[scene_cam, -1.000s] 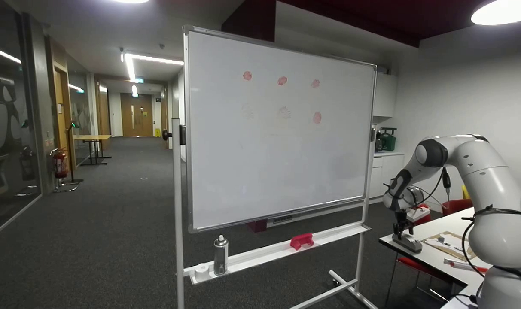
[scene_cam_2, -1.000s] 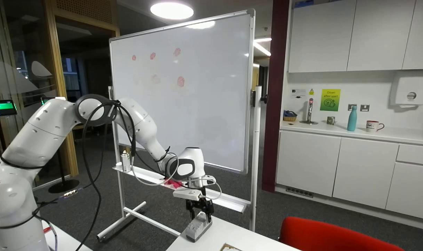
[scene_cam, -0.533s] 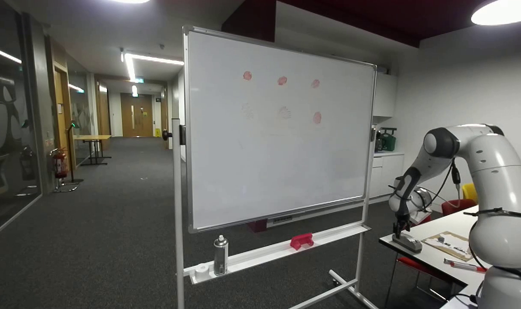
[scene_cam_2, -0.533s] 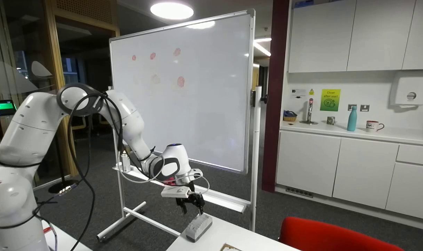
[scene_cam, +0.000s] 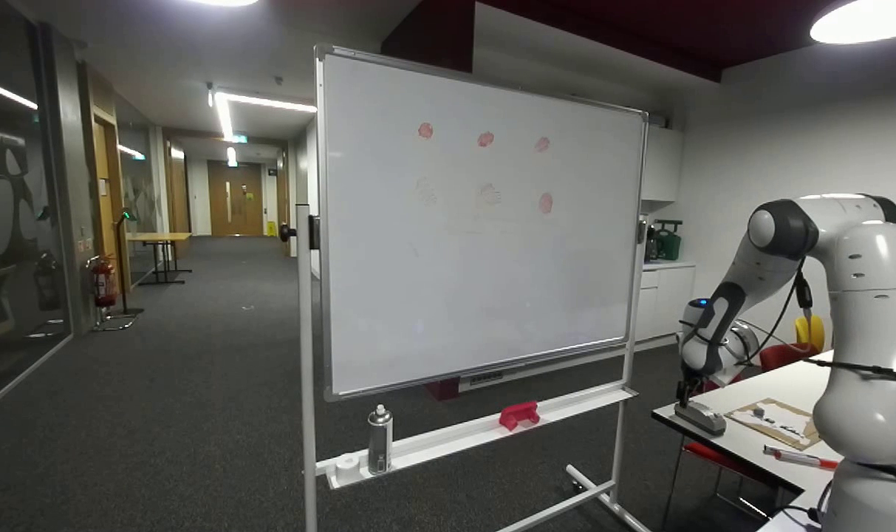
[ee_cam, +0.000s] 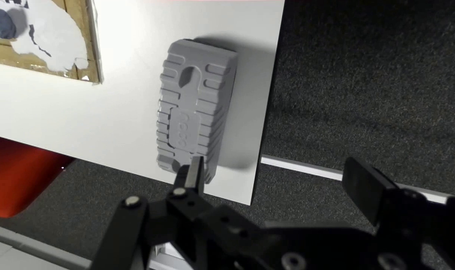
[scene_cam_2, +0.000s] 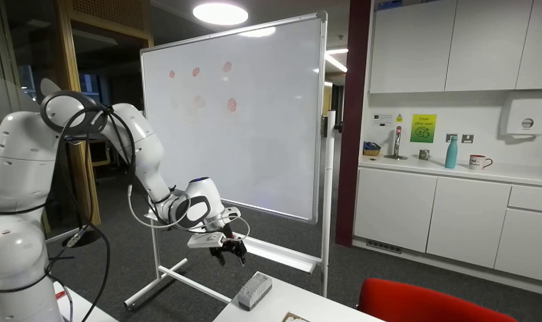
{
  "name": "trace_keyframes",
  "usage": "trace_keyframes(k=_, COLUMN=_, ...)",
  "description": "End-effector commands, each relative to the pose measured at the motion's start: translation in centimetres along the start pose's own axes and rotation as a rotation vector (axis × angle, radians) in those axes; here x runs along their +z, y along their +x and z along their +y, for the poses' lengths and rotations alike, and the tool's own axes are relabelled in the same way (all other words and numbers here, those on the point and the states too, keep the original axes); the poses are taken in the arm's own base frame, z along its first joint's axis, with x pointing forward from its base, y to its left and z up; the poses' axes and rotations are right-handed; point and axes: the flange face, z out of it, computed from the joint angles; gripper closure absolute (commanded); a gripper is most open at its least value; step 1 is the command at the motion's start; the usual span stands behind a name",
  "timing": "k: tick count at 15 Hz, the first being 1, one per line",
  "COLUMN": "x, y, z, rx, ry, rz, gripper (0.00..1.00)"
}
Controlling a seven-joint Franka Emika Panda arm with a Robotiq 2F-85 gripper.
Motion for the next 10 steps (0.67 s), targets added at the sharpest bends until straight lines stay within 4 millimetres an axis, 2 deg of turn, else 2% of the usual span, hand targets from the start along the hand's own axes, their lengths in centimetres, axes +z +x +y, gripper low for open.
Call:
trace_keyframes(k=1, x=-1.9, y=-0.8, z=-0.8, rx=0.021, ry=-0.025, rz=0.033, gripper=0.00)
trace_keyframes(k=2, x=-2.1, y=-0.7, z=-0.8, rx=0.030, ry=-0.032, rz=0.030, gripper=0.00)
trace_keyframes(k=3, x=-0.9, y=-0.1, z=-0.4, rx=0.013, ry=-0.020, rz=0.005, gripper=0.00)
trace_keyframes(k=10, x=-1.1, y=-0.1, z=-0.4, rx=0.022, ry=-0.029, rz=0.004, gripper=0.00)
